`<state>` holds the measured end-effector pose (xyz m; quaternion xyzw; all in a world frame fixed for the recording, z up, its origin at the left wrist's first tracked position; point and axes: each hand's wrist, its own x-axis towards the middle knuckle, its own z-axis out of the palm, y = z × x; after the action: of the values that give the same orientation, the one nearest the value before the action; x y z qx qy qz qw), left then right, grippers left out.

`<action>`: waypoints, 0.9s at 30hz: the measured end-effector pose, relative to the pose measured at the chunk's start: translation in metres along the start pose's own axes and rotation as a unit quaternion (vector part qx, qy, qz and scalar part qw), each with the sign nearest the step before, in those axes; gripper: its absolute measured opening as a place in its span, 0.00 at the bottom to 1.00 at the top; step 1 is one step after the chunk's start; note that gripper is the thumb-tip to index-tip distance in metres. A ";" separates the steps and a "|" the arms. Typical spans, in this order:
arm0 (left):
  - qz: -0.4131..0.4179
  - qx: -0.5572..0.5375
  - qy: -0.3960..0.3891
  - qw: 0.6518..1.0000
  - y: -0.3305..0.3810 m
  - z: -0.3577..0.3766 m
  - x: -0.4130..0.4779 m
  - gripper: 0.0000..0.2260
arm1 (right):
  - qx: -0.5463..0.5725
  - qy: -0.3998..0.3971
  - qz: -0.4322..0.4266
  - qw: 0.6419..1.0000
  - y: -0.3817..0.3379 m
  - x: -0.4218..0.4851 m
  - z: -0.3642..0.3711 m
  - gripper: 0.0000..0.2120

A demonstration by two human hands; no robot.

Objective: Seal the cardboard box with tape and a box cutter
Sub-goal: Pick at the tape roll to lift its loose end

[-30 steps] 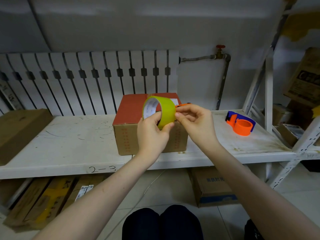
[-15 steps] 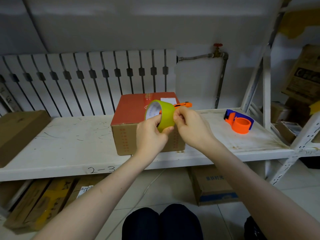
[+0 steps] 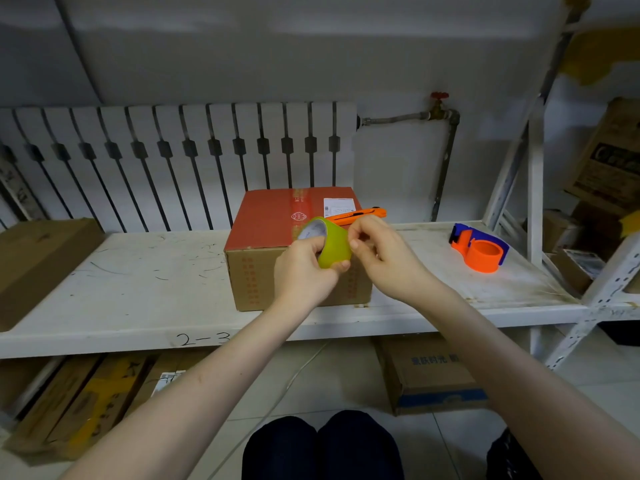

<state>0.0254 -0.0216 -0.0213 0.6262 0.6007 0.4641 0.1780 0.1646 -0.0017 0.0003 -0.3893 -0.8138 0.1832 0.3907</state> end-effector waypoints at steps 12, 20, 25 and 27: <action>0.031 0.075 0.006 0.997 0.002 0.003 0.000 0.03 | 0.050 0.090 0.091 0.990 -0.006 0.004 0.006 0.16; 0.042 0.041 -0.014 0.998 -0.003 0.001 0.004 0.13 | -0.007 0.079 0.098 0.992 -0.008 0.006 0.002 0.04; 0.040 0.030 -0.030 0.998 -0.005 -0.001 0.003 0.13 | 0.019 0.056 0.100 0.993 -0.005 0.009 0.000 0.11; 0.037 0.037 -0.031 0.998 -0.007 -0.002 0.004 0.09 | 0.019 0.046 0.094 0.994 -0.005 0.009 0.002 0.12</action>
<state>0.0195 -0.0170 -0.0244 0.6685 0.5879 0.4280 0.1562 0.1572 0.0027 0.0069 -0.4647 -0.7511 0.2168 0.4157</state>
